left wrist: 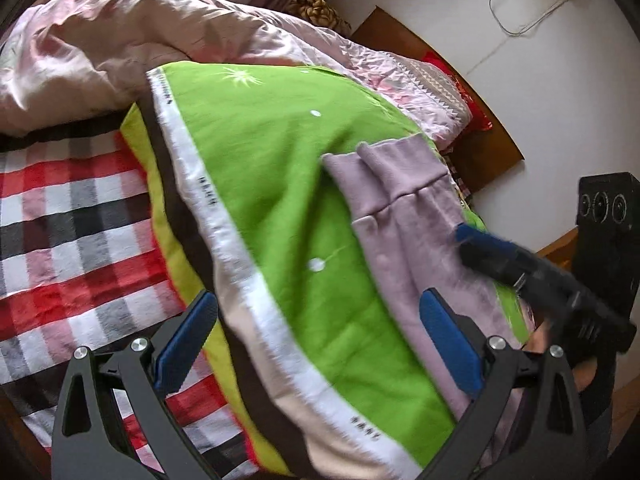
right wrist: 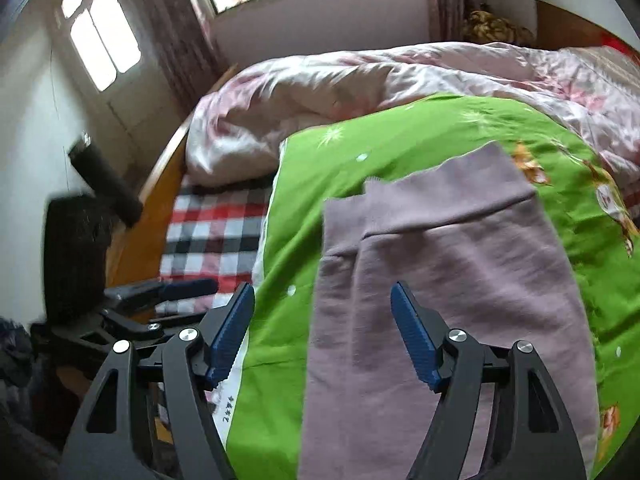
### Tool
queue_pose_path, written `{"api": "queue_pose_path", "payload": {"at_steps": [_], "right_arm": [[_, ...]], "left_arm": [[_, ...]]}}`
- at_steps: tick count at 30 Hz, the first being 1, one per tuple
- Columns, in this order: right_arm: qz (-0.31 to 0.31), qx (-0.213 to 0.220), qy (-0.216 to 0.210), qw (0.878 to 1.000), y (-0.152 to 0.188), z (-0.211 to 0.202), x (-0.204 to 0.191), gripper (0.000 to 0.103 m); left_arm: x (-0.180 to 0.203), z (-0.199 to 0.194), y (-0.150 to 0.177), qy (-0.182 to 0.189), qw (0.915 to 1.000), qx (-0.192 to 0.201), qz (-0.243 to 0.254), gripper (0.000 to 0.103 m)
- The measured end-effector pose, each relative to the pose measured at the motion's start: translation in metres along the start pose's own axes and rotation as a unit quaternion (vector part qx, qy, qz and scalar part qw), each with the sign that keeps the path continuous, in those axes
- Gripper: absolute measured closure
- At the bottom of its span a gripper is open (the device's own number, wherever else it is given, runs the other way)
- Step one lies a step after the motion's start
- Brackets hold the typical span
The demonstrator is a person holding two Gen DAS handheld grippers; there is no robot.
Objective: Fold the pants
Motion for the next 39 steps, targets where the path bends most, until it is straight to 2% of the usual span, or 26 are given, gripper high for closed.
{"api": "queue_pose_path", "payload": {"at_steps": [3, 5, 9, 12, 15, 19, 23, 25, 29, 33, 35, 39], "right_arm": [[0.015, 0.046, 0.029, 0.998, -0.021, -0.035, 0.04, 0.04], [0.021, 0.055, 0.059, 0.997, -0.024, -0.052, 0.07, 0.043], [0.055, 0.042, 0.088, 0.994, -0.007, -0.058, 0.115, 0.05], [0.061, 0.021, 0.09, 0.994, 0.019, -0.051, 0.122, 0.054], [0.056, 0.008, 0.077, 0.995, 0.039, -0.051, 0.109, 0.056], [0.02, 0.012, 0.037, 0.999, 0.056, -0.078, 0.063, 0.056], [-0.027, -0.005, 0.035, 0.999, 0.09, -0.114, 0.023, 0.057], [-0.043, -0.018, 0.047, 0.998, 0.112, -0.129, 0.008, 0.06], [-0.076, -0.057, 0.101, 0.99, 0.162, -0.147, 0.0, 0.07], [-0.078, -0.057, 0.125, 0.987, 0.181, -0.165, -0.002, 0.072], [-0.093, -0.06, 0.151, 0.982, 0.188, -0.17, 0.001, 0.073], [-0.113, -0.068, 0.174, 0.976, 0.194, -0.167, 0.006, 0.074]], "left_arm": [[0.007, -0.003, 0.0, 0.022, 0.9998, 0.0, -0.003, 0.002], [0.027, -0.002, -0.001, 0.062, 0.9981, -0.001, -0.005, 0.002], [0.069, 0.015, -0.004, 0.113, 0.9935, -0.005, 0.01, 0.004], [0.092, 0.036, -0.007, 0.129, 0.9912, -0.008, 0.026, 0.018], [0.103, 0.06, -0.004, 0.13, 0.9907, -0.025, 0.033, 0.03], [0.102, 0.081, 0.002, 0.118, 0.9915, -0.043, 0.035, 0.035], [0.097, 0.085, 0.001, 0.116, 0.9918, -0.043, 0.034, 0.045], [0.093, 0.087, -0.001, 0.117, 0.9919, -0.044, 0.026, 0.05], [0.088, 0.09, -0.006, 0.118, 0.9918, -0.043, 0.021, 0.053], [0.088, 0.092, -0.006, 0.116, 0.992, -0.045, 0.018, 0.052], [0.087, 0.094, -0.005, 0.115, 0.9921, -0.047, 0.014, 0.05], [0.088, 0.096, -0.005, 0.108, 0.9929, -0.045, 0.018, 0.047]]}}
Point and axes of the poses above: each gripper's, at about its wrist camera, not at the fingertips, and z roughly the way its jaws point, x to its right, y to its underside, the point moved 10 cm from there along z, roughly the way its jaws point, and after that the axes turned 13 degrees about x, right-handed, at the moved point
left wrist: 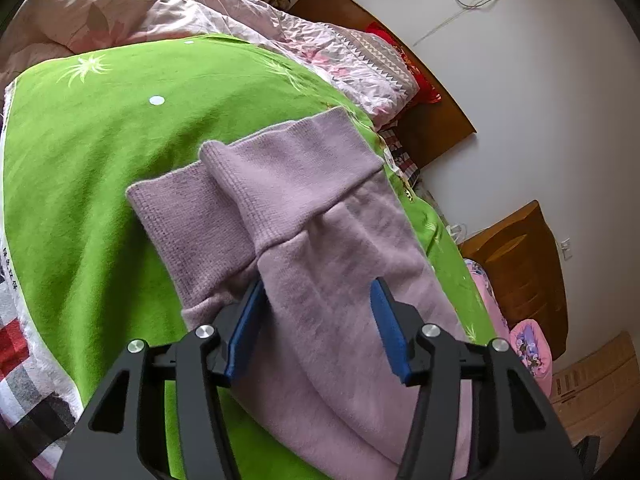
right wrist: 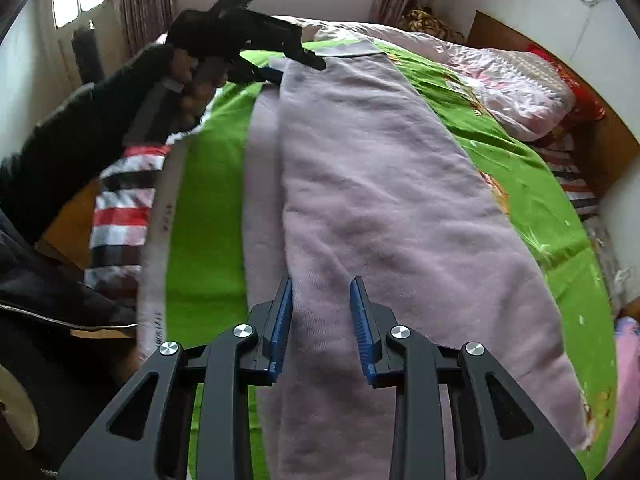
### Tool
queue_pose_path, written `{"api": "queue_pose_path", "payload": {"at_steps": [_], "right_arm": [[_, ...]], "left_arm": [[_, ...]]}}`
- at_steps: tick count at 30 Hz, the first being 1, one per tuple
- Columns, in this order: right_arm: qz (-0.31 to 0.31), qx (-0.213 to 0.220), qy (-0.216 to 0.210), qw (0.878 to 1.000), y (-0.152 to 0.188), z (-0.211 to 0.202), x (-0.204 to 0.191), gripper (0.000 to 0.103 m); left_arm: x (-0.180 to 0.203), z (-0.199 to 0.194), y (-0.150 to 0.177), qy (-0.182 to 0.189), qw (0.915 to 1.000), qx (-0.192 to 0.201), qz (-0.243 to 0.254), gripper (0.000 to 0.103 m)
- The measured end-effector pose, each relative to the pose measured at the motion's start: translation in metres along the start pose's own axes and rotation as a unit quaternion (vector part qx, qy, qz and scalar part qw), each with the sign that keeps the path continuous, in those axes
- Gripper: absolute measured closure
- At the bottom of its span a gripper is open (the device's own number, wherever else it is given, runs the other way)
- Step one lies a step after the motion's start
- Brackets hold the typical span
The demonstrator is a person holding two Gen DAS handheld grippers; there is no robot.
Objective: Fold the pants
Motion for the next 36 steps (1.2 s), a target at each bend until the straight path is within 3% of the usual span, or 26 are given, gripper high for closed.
{"api": "queue_pose_path", "payload": {"at_steps": [5, 6, 7, 10, 17, 20, 24, 31, 34, 36], "right_arm": [[-0.046, 0.002, 0.031, 0.998, 0.003, 0.007, -0.011, 0.074], [-0.051, 0.007, 0.035, 0.998, 0.001, 0.005, -0.012, 0.082], [-0.053, 0.014, 0.043, 0.998, 0.0, 0.003, -0.01, 0.092], [-0.032, 0.043, 0.057, 0.997, -0.009, -0.008, 0.0, 0.096], [-0.012, 0.088, 0.06, 0.994, -0.032, -0.039, 0.006, 0.096], [-0.011, 0.087, 0.044, 0.995, -0.03, -0.041, -0.004, 0.096], [-0.021, 0.034, 0.026, 0.999, 0.004, -0.003, -0.02, 0.096], [-0.012, 0.053, 0.027, 0.998, -0.007, -0.017, -0.023, 0.096], [-0.001, 0.036, 0.018, 0.999, 0.008, -0.003, -0.025, 0.096], [0.02, 0.043, 0.008, 0.999, 0.01, 0.001, -0.028, 0.088]], "left_arm": [[0.002, 0.0, 0.003, -0.013, 0.9999, 0.005, 0.004, 0.048], [0.001, 0.0, 0.002, -0.019, 0.9998, 0.006, 0.005, 0.054], [-0.002, -0.002, 0.001, -0.036, 0.9993, 0.01, 0.01, 0.07], [-0.003, -0.008, -0.003, -0.039, 0.999, 0.02, 0.013, 0.093], [0.045, -0.048, -0.035, 0.008, 0.9949, 0.068, 0.074, 0.095], [0.026, -0.055, -0.03, -0.005, 0.996, 0.061, 0.066, 0.095], [-0.028, -0.023, 0.011, -0.035, 0.999, 0.0, 0.028, 0.094], [-0.017, -0.041, -0.004, -0.045, 0.9964, 0.045, 0.057, 0.095], [-0.025, -0.03, 0.003, -0.067, 0.9957, 0.024, 0.059, 0.095], [-0.035, -0.022, 0.009, -0.069, 0.9965, 0.017, 0.044, 0.094]]}}
Point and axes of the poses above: each gripper's, at about its wrist camera, not at the fingertips, and z roughly the way its jaws point, x to its right, y to its underside, the point moved 10 cm from there along z, roughly the way its jaws point, and after that the axes turned 13 degrees about x, right-handed, at the moved point
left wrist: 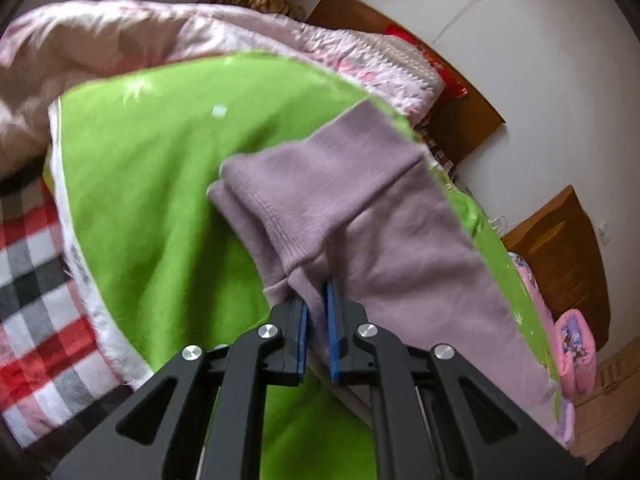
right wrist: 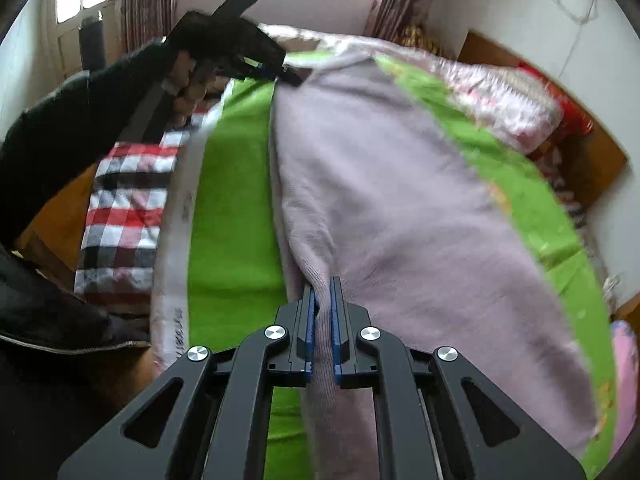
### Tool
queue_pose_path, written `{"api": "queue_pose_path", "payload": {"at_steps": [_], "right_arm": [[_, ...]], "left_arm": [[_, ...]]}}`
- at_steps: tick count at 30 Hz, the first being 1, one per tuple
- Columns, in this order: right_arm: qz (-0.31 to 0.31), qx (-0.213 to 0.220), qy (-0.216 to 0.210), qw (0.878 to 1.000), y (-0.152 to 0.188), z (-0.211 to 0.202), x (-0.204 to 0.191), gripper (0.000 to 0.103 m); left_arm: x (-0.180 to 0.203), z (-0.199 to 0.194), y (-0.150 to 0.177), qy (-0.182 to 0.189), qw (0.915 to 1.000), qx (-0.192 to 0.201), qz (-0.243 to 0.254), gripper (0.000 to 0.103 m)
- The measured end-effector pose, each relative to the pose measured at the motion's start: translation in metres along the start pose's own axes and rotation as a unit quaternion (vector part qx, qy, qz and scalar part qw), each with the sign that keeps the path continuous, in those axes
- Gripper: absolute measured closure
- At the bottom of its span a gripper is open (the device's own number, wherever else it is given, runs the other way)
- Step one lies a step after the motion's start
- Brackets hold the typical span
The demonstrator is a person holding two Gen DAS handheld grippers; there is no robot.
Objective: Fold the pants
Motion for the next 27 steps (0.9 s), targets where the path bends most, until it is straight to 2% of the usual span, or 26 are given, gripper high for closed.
{"api": "queue_pose_path", "payload": {"at_steps": [4, 8, 12, 15, 17, 18, 20, 21, 22, 23, 24, 25, 26, 27], "right_arm": [[0.015, -0.006, -0.006, 1.0, -0.001, -0.004, 0.0, 0.085], [0.012, 0.005, -0.01, 1.0, 0.001, -0.009, -0.001, 0.084], [0.019, 0.031, 0.008, 0.999, -0.005, -0.014, 0.003, 0.097], [0.016, 0.051, 0.012, 0.999, -0.015, -0.027, 0.001, 0.097], [0.018, 0.031, -0.001, 0.999, -0.01, -0.02, -0.004, 0.096], [0.02, 0.004, -0.013, 1.0, 0.001, -0.01, -0.009, 0.09], [0.001, 0.014, -0.016, 1.0, 0.0, -0.004, -0.017, 0.079], [0.0, 0.01, -0.034, 0.999, -0.001, -0.004, -0.023, 0.051], [0.002, 0.005, -0.037, 0.999, 0.0, -0.005, -0.026, 0.014], [0.007, 0.006, -0.039, 0.999, -0.001, -0.008, -0.028, 0.012], [0.026, 0.014, -0.06, 0.998, -0.002, -0.017, -0.033, 0.023], [0.046, 0.023, -0.075, 0.996, -0.003, -0.025, -0.032, 0.035], [0.069, 0.036, -0.079, 0.994, -0.004, -0.035, -0.026, 0.036], [0.109, 0.058, -0.068, 0.99, -0.003, -0.052, -0.008, 0.036]], "left_arm": [[-0.002, -0.005, -0.002, -0.009, 0.9999, 0.011, -0.001, 0.092], [0.005, -0.005, 0.002, -0.027, 0.9991, 0.011, 0.031, 0.093], [0.008, -0.011, -0.002, -0.031, 0.9991, 0.018, 0.024, 0.095], [0.014, -0.023, -0.009, -0.037, 0.998, 0.038, 0.034, 0.095], [0.011, -0.017, -0.007, -0.044, 0.9979, 0.028, 0.039, 0.095], [0.008, -0.011, -0.002, -0.047, 0.9981, 0.017, 0.037, 0.094], [0.008, -0.005, 0.002, -0.045, 0.9979, 0.017, 0.043, 0.092], [0.009, -0.007, 0.002, -0.047, 0.9978, 0.019, 0.042, 0.091], [0.01, -0.01, 0.001, -0.05, 0.9977, 0.021, 0.041, 0.088], [0.01, -0.013, 0.0, -0.059, 0.9971, 0.024, 0.042, 0.083], [0.012, -0.021, -0.003, -0.084, 0.9945, 0.036, 0.052, 0.069], [0.014, -0.03, -0.006, -0.11, 0.9906, 0.05, 0.065, 0.043], [0.018, -0.045, -0.01, -0.15, 0.9822, 0.076, 0.084, 0.034], [0.028, -0.055, -0.011, -0.151, 0.9801, 0.091, 0.091, 0.03]]}}
Point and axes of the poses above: each gripper's, at about its wrist camera, not at the fingertips, and z roughly the way its jaws point, x to its right, y to its underside, the point moved 10 cm from there along z, roughly the way its jaws point, and after that the axes turned 13 degrees about x, right-handed, at the moved point
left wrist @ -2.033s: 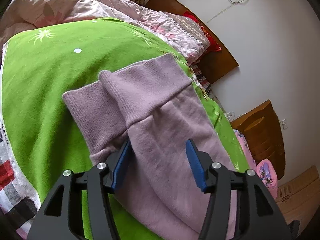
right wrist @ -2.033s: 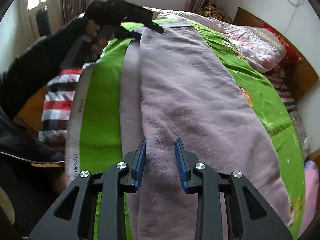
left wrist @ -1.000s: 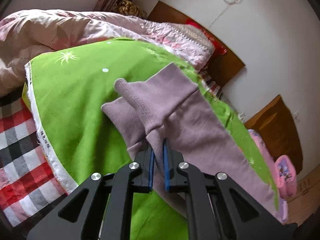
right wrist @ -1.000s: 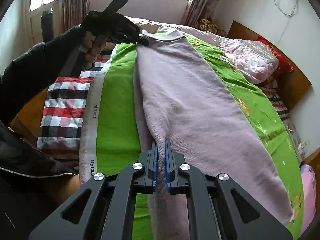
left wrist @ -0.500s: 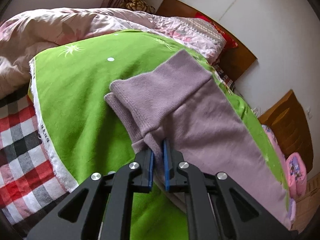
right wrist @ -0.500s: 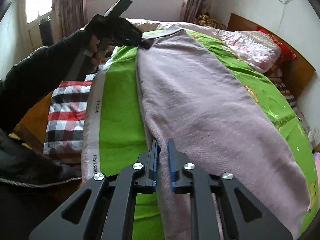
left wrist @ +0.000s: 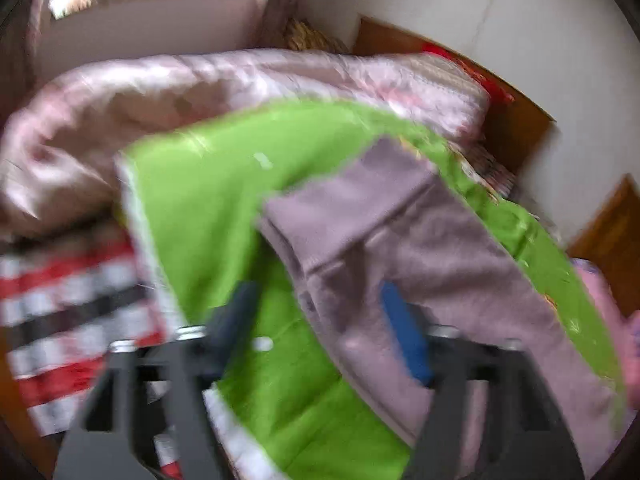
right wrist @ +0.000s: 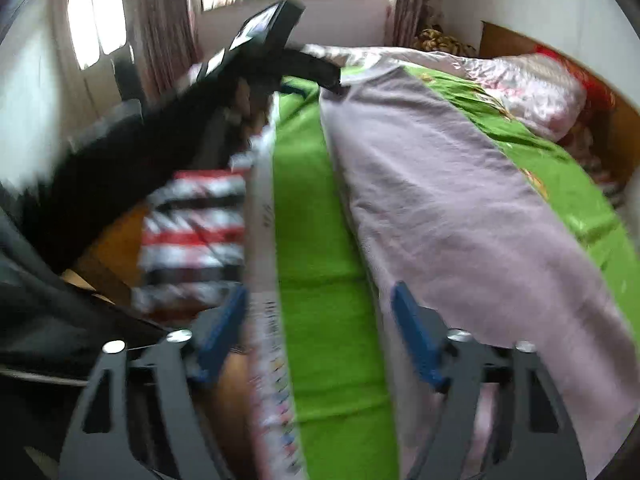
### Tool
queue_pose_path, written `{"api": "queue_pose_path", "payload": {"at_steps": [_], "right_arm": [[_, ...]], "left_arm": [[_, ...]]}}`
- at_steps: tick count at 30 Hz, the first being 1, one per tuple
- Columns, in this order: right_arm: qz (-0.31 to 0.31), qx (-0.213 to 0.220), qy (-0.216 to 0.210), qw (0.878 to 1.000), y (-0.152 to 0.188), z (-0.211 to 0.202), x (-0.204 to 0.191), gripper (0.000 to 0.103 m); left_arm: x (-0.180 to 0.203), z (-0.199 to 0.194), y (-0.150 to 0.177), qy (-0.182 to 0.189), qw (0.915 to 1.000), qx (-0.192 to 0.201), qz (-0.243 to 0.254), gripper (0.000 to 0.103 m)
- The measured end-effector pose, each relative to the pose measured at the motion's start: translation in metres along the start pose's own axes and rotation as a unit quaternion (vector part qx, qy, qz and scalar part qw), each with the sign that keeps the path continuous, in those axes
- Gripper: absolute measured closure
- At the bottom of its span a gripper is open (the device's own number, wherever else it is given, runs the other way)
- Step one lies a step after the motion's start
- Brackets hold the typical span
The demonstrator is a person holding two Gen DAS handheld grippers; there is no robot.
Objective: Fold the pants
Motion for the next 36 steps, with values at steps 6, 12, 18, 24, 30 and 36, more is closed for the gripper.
{"api": "queue_pose_path", "payload": {"at_steps": [6, 12, 18, 24, 30, 36], "right_arm": [[0.186, 0.059, 0.135, 0.971, 0.037, -0.086, 0.112, 0.036], [0.164, -0.048, 0.232, 0.958, 0.108, -0.097, 0.119, 0.035], [0.159, -0.044, 0.234, 0.958, 0.13, -0.115, 0.109, 0.034], [0.196, 0.038, 0.303, 0.932, 0.111, -0.184, 0.164, 0.028], [0.226, -0.012, 0.418, 0.88, 0.155, -0.227, 0.233, 0.024], [0.278, -0.028, 0.414, 0.866, 0.223, -0.269, 0.239, 0.016]], "left_arm": [[0.135, -0.073, 0.043, 0.207, 0.9725, -0.05, 0.093, 0.007], [0.199, -0.084, 0.131, 0.25, 0.9319, -0.126, 0.23, 0.007], [0.203, -0.079, 0.15, 0.219, 0.9236, -0.113, 0.293, 0.001], [0.262, -0.103, 0.123, 0.259, 0.9151, -0.118, 0.286, 0.002], [0.378, -0.117, 0.172, 0.344, 0.8573, -0.153, 0.352, 0.002], [0.429, -0.099, 0.23, 0.349, 0.8342, -0.139, 0.403, 0.001]]}}
Point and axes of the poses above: each gripper's, at about its wrist camera, not at the fingertips, and z roughly the way its jaws point, x to its right, y to its underside, the point moved 10 cm from there along z, roughly the way its jaws point, and after that the axes turned 13 degrees about x, right-handed, at the moved point
